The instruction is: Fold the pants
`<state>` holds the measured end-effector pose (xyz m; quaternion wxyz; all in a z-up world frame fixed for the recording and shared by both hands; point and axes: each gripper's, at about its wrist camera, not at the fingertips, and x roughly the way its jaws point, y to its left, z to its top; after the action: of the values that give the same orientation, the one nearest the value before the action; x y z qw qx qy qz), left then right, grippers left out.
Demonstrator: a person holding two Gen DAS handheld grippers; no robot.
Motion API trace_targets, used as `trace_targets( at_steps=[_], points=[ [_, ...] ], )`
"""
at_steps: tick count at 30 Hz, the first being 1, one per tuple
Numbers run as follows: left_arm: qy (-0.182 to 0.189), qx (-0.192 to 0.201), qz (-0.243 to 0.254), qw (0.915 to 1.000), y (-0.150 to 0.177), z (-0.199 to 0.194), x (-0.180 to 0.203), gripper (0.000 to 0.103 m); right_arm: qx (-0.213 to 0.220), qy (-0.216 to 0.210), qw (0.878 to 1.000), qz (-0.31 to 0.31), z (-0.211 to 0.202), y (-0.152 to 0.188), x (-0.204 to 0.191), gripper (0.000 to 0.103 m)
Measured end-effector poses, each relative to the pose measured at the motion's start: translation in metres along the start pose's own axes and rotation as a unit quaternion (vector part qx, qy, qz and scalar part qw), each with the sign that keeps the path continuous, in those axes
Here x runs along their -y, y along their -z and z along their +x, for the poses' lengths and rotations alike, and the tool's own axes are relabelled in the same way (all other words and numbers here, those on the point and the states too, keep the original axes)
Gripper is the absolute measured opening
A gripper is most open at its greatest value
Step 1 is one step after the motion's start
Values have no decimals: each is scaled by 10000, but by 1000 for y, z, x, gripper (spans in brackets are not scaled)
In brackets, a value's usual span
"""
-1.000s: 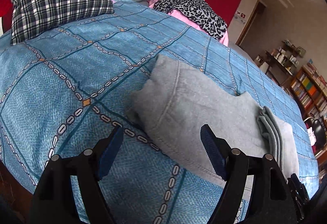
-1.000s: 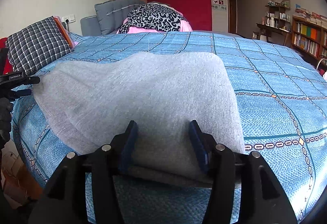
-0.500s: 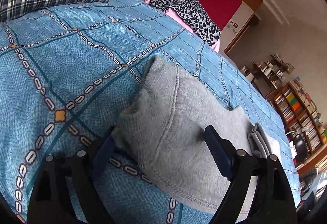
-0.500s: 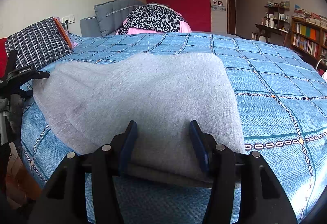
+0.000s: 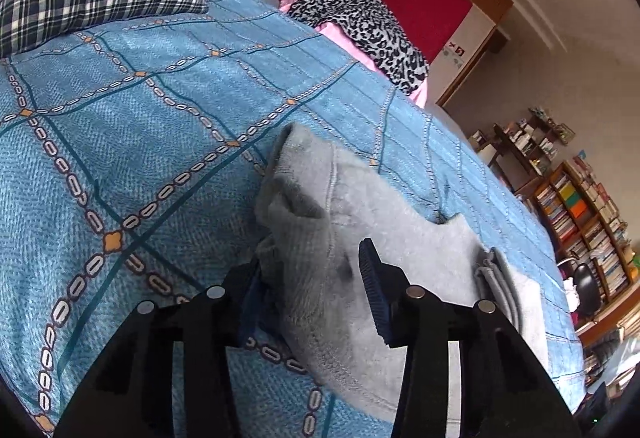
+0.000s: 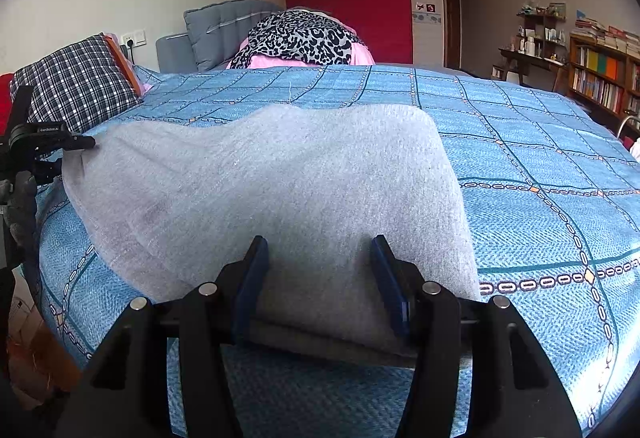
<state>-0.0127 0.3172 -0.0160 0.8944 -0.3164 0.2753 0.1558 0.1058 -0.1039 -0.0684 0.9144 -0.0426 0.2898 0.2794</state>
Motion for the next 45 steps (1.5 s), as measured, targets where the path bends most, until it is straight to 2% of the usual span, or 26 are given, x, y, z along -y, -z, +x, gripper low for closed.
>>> trace_targets(
  at_steps=[3,8,12,13,16,17,22,27,32,37,45],
  points=[
    [202,-16,-152,9997,-4,-1,0,49,4,1,10000,-2,-1,0,0,55],
    [-160,-318,-398,9986,-4,18,-10,54,15,-32,10000,0,0,-1,0,55],
    [-210,-374,-438,9981,0,21,-12,54,26,-37,10000,-11,1,-2,1,55],
    [-231,-392,-427,9981,-1,22,-12,53,28,-36,10000,-12,1,-2,1,55],
    [-261,-403,-462,9978,-3,22,-11,33,35,-43,10000,-7,0,-1,1,55],
    [-210,-377,-487,9979,-4,21,-10,29,37,-44,10000,-7,0,-2,1,55],
    [-213,-43,-11,9998,-8,1,23,24,42,-48,10000,-6,0,-1,0,55],
    [138,257,677,9973,-10,-23,78,24,68,-89,9999,14,-3,1,4,55],
    [574,379,1550,9855,2,-37,146,23,103,-167,9998,60,-3,-2,6,55],
    [853,326,2418,9660,28,-34,210,22,146,-280,9994,111,-2,-3,8,55],
    [1100,-180,3446,9321,84,-2,287,22,240,-473,9985,144,-1,-1,11,55]
  ],
)
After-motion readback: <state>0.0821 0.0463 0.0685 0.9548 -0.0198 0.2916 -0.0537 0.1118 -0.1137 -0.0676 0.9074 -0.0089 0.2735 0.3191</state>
